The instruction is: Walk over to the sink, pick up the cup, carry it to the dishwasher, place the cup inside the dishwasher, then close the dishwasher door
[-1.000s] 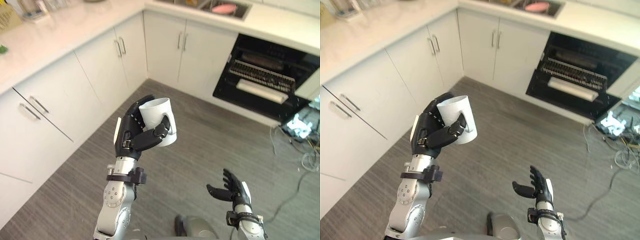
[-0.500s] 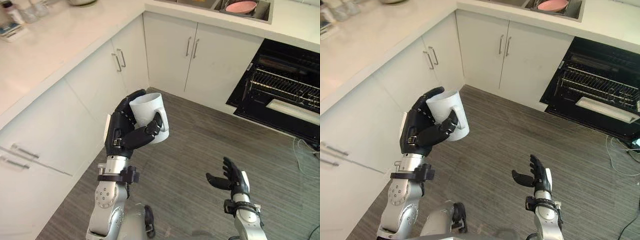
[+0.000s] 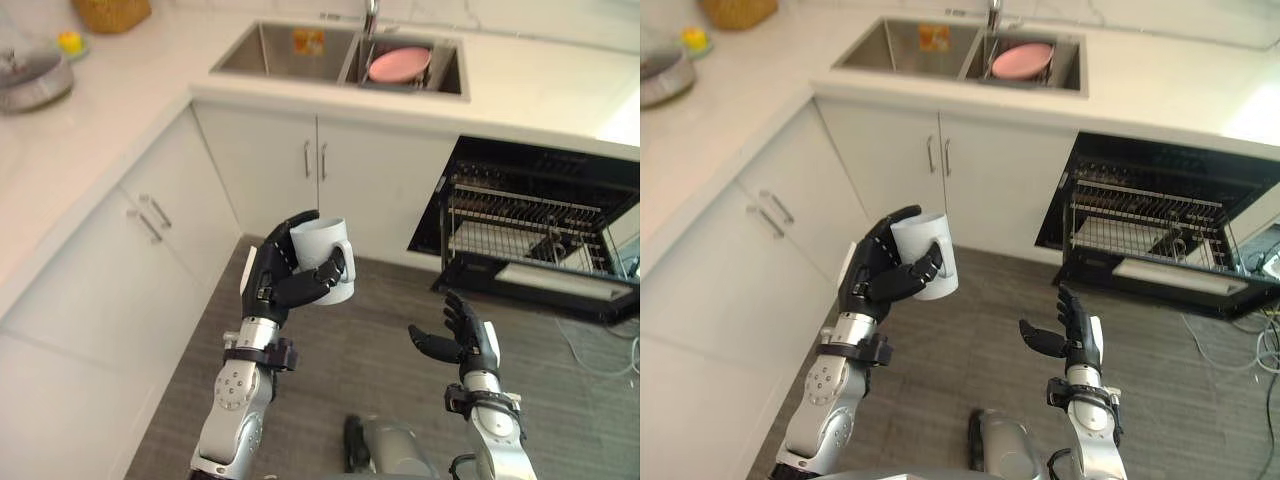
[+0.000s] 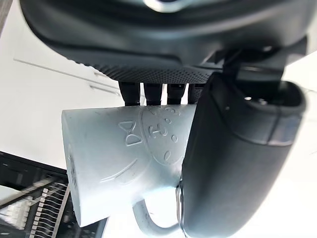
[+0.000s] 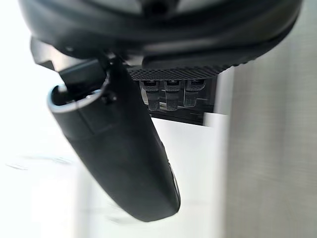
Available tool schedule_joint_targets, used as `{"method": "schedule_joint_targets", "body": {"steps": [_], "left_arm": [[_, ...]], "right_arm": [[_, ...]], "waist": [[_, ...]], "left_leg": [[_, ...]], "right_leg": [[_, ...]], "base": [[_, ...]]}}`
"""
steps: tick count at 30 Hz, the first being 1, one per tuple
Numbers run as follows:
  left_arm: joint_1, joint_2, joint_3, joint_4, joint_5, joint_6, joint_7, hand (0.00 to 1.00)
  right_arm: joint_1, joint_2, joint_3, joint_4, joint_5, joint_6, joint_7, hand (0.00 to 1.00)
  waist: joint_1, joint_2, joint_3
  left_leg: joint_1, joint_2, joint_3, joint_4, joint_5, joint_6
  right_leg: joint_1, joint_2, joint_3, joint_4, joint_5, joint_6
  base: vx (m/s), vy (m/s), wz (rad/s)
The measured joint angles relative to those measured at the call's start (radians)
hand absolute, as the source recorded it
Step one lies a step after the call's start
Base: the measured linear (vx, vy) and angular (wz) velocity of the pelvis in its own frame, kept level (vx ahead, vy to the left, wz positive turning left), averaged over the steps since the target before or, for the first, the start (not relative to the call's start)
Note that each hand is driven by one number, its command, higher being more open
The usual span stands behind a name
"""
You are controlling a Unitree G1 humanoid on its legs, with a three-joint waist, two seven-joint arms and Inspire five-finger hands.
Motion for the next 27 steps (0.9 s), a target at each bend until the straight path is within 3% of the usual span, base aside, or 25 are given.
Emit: {"method": "schedule_joint_targets", "body": {"steps": [1, 3, 5, 7, 8, 9, 10, 11, 12, 14, 15, 17, 18, 19, 20, 23, 24, 25, 26, 27], "left_arm": [[0.003, 0.000, -0.006, -0.010, 0.000, -0.001, -0.004, 0.30], [0.004, -0.001, -0.015, -0.040, 0.001, -0.009, -0.016, 0.30], [0.002, 0.002, -0.011, -0.038, 0.002, -0.013, -0.020, 0.30], [0.005, 0.002, -0.011, -0.034, 0.012, -0.012, -0.020, 0.30], [0.005, 0.003, -0.009, -0.035, 0.017, -0.013, -0.019, 0.30], [0.006, 0.002, -0.001, -0.035, 0.018, -0.013, -0.018, 0.30], [0.007, 0.004, 0.006, -0.034, 0.018, -0.013, -0.015, 0.30], [0.007, 0.016, 0.010, -0.034, 0.018, -0.012, -0.013, 0.30], [0.003, 0.030, 0.034, -0.033, 0.018, -0.012, -0.001, 0.30], [0.001, 0.042, 0.049, -0.033, 0.019, -0.012, 0.005, 0.30], [0.001, 0.045, 0.050, -0.033, 0.019, -0.012, 0.008, 0.30], [0.003, 0.059, 0.051, -0.033, 0.022, -0.010, 0.020, 0.30], [0.003, 0.065, 0.051, -0.032, 0.023, -0.010, 0.023, 0.30], [0.002, 0.070, 0.056, -0.033, 0.041, -0.010, 0.024, 0.30], [0.001, 0.070, 0.058, -0.033, 0.044, -0.011, 0.024, 0.30], [-0.009, 0.069, 0.084, -0.033, 0.051, -0.021, 0.024, 0.30], [-0.009, 0.069, 0.088, -0.031, 0.054, -0.021, 0.024, 0.30], [-0.010, 0.072, 0.091, -0.029, 0.055, -0.021, 0.025, 0.30], [-0.012, 0.051, 0.086, 0.001, 0.056, -0.023, 0.024, 0.30], [-0.012, 0.033, 0.085, 0.014, 0.057, -0.022, 0.023, 0.30]], "right_arm": [[-0.001, 0.001, 0.001, -0.035, 0.000, -0.011, -0.004, 0.90], [-0.032, -0.003, 0.002, -0.102, 0.000, -0.056, -0.009, 0.90], [-0.076, -0.005, 0.000, -0.103, 0.001, -0.066, -0.012, 0.90], [-0.088, -0.012, 0.000, -0.086, 0.001, -0.066, -0.016, 0.90], [-0.097, -0.021, -0.002, -0.066, 0.001, -0.066, -0.017, 0.90], [-0.099, -0.029, -0.001, -0.053, 0.003, -0.064, -0.017, 0.90], [-0.099, -0.027, 0.003, -0.050, 0.008, -0.062, -0.017, 0.90], [-0.098, -0.017, 0.010, -0.046, 0.011, -0.061, -0.017, 0.90], [-0.097, -0.013, 0.026, -0.053, 0.013, -0.060, -0.015, 0.90], [-0.098, -0.006, 0.034, -0.078, 0.021, -0.061, -0.011, 0.90], [-0.099, -0.005, 0.039, -0.087, 0.030, -0.061, -0.007, 0.90], [-0.129, 0.006, 0.072, -0.098, 0.040, -0.061, 0.007, 0.90], [-0.138, 0.011, 0.083, -0.098, 0.040, -0.061, 0.014, 0.90], [-0.158, 0.015, 0.118, -0.098, 0.040, -0.062, 0.030, 0.90], [-0.166, 0.015, 0.132, -0.098, 0.041, -0.064, 0.037, 0.90], [-0.215, 0.014, 0.180, -0.101, 0.043, -0.079, 0.064, 0.90], [-0.224, 0.013, 0.190, -0.102, 0.046, -0.083, 0.066, 0.90], [-0.225, 0.012, 0.196, -0.109, 0.051, -0.084, 0.067, 0.90], [-0.216, -0.010, 0.194, -0.115, 0.053, -0.085, 0.070, 0.90], [-0.209, -0.023, 0.193, -0.124, 0.053, -0.085, 0.072, 0.90]], "waist": [[0.001, -0.001, 0.000], [0.016, -0.002, 0.000], [0.039, -0.018, 0.008], [0.041, -0.016, 0.007], [0.043, -0.014, 0.006], [0.045, 0.001, -0.004], [0.049, 0.002, -0.005], [0.048, -0.018, -0.007], [0.026, -0.045, -0.021], [0.026, -0.052, -0.025], [0.025, -0.054, -0.026], [0.028, -0.057, -0.025], [0.027, -0.057, -0.025], [0.024, -0.055, -0.026], [0.023, -0.054, -0.029], [0.020, -0.053, -0.031], [0.020, -0.058, -0.034], [0.017, -0.066, -0.038], [-0.001, -0.029, -0.042], [0.001, -0.012, -0.049]], "left_leg": [[-0.039, 0.006, 0.000, 0.027, -0.009, 0.002], [-0.154, 0.007, -0.001, -0.013, -0.050, 0.037], [-0.214, -0.051, -0.039, -0.234, -0.080, 0.067], [-0.228, -0.114, -0.108, -0.421, -0.074, 0.058], [-0.231, -0.160, -0.183, -0.582, -0.047, 0.046], [-0.215, -0.187, -0.247, -0.726, 0.067, 0.023], [-0.197, -0.195, -0.244, -0.730, 0.133, 0.028], [-0.194, -0.207, -0.220, -0.709, 0.123, 0.046], [-0.217, -0.226, -0.180, -0.642, 0.069, 0.078], [-0.211, -0.231, -0.121, -0.598, 0.011, 0.106], [-0.201, -0.237, -0.104, -0.600, -0.001, 0.115], [-0.111, -0.244, -0.022, -0.659, -0.027, 0.138], [-0.077, -0.244, -0.004, -0.685, -0.029, 0.140], [0.005, -0.239, 0.038, -0.749, -0.031, 0.140], [0.029, -0.233, 0.054, -0.771, -0.032, 0.138], [0.106, -0.198, 0.136, -0.828, -0.043, 0.114], [0.124, -0.194, 0.155, -0.832, -0.049, 0.099], [0.136, -0.197, 0.157, -0.829, -0.061, 0.079], [0.146, -0.165, 0.140, -0.811, -0.089, 0.047], [0.145, -0.143, 0.131, -0.795, -0.093, 0.042]], "right_leg": [[0.028, 0.000, 0.007, -0.020, 0.000, 0.000], [0.107, -0.009, 0.066, -0.090, -0.001, -0.001], [0.177, -0.041, 0.140, -0.135, -0.024, 0.020], [0.198, -0.067, 0.180, -0.132, -0.051, 0.042], [0.204, -0.086, 0.216, -0.117, -0.082, 0.065], [0.194, -0.092, 0.268, -0.082, -0.133, 0.104], [0.192, -0.097, 0.294, -0.065, -0.154, 0.114], [0.192, -0.114, 0.316, -0.054, -0.171, 0.123], [0.183, -0.154, 0.341, -0.046, -0.183, 0.142], [0.161, -0.177, 0.378, -0.004, -0.182, 0.149], [0.142, -0.185, 0.384, 0.032, -0.180, 0.167], [0.024, -0.208, 0.363, 0.263, -0.135, 0.287], [0.000, -0.218, 0.341, 0.315, -0.138, 0.285], [-0.061, -0.224, 0.254, 0.399, -0.164, 0.239], [-0.089, -0.220, 0.216, 0.415, -0.176, 0.218], [-0.219, -0.198, 0.030, 0.300, -0.185, 0.147], [-0.233, -0.185, -0.017, 0.203, -0.144, 0.109], [-0.229, -0.166, -0.035, 0.088, -0.013, 0.083], [-0.199, -0.129, -0.038, 0.070, 0.033, 0.086], [-0.187, -0.112, -0.037, 0.056, 0.025, 0.076]], "base": [[0.57, -0.005, -0.63], [0.47, 0.067, -0.74], [0.40, 0.192, -0.93], [0.37, 0.282, -0.68], [0.52, 0.475, -1.01], [0.37, 0.356, -1.09], [0.38, 0.380, -0.96], [0.30, 0.282, -0.70], [0.38, 0.350, -0.56], [0.32, 0.293, -0.66], [0.33, 0.296, -0.80], [0.31, 0.244, -0.88], [0.28, 0.175, -1.05], [0.16, 0.072, -0.82], [0.20, 0.077, -0.89], [0.21, -0.030, -0.79], [0.28, -0.094, -0.50], [0.32, -0.094, -0.23], [0.35, -0.083, -0.13], [0.36, -0.095, -0.11]]}}
